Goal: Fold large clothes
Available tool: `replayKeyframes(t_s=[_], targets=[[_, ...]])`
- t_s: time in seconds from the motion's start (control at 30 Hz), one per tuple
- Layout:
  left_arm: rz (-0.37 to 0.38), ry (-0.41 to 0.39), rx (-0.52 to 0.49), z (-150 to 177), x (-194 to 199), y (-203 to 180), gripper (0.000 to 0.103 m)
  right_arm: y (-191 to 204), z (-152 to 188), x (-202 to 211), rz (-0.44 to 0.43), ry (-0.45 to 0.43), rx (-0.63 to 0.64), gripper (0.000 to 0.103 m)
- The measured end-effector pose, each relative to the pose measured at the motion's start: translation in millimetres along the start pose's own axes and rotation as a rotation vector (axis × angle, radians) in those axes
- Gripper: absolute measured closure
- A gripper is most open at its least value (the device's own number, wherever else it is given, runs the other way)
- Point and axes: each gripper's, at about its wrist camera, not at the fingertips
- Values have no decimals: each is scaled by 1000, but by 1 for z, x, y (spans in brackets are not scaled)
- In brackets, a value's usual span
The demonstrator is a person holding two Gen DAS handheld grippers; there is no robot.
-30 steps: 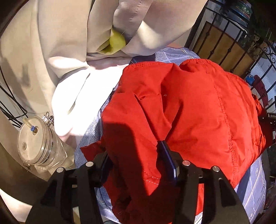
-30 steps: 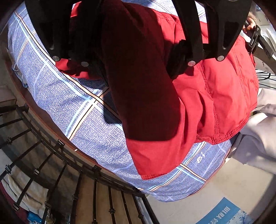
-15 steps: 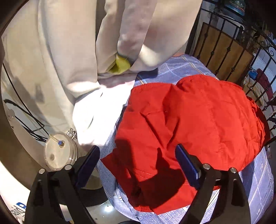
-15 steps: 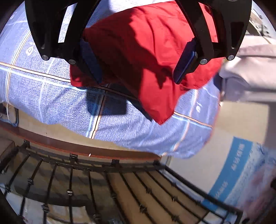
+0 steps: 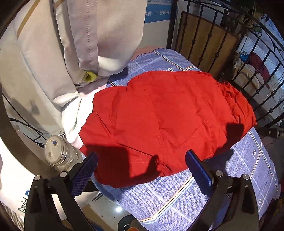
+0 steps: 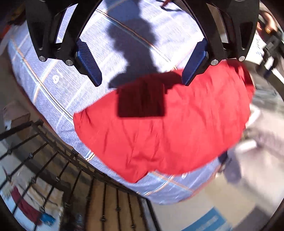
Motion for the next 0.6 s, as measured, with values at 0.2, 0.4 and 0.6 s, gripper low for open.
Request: replayKeyframes(t_s=[0.2, 0.4, 0.6], targets=[[102, 70, 41, 6, 5, -26, 6, 33, 50, 39, 90, -83, 89, 9], [26, 85, 57, 13, 25, -38, 6, 62, 68, 63, 102, -98, 178, 7], [10, 90, 108, 25, 33, -33, 6, 82, 69, 68, 163, -110, 242, 6]])
Point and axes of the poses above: each gripper's, at about its wrist camera, not at the fingertips, and x roughly against the way its jaws point, y to its left, z to its underside, and after that the axes turned 13 degrees about -x, right-handed
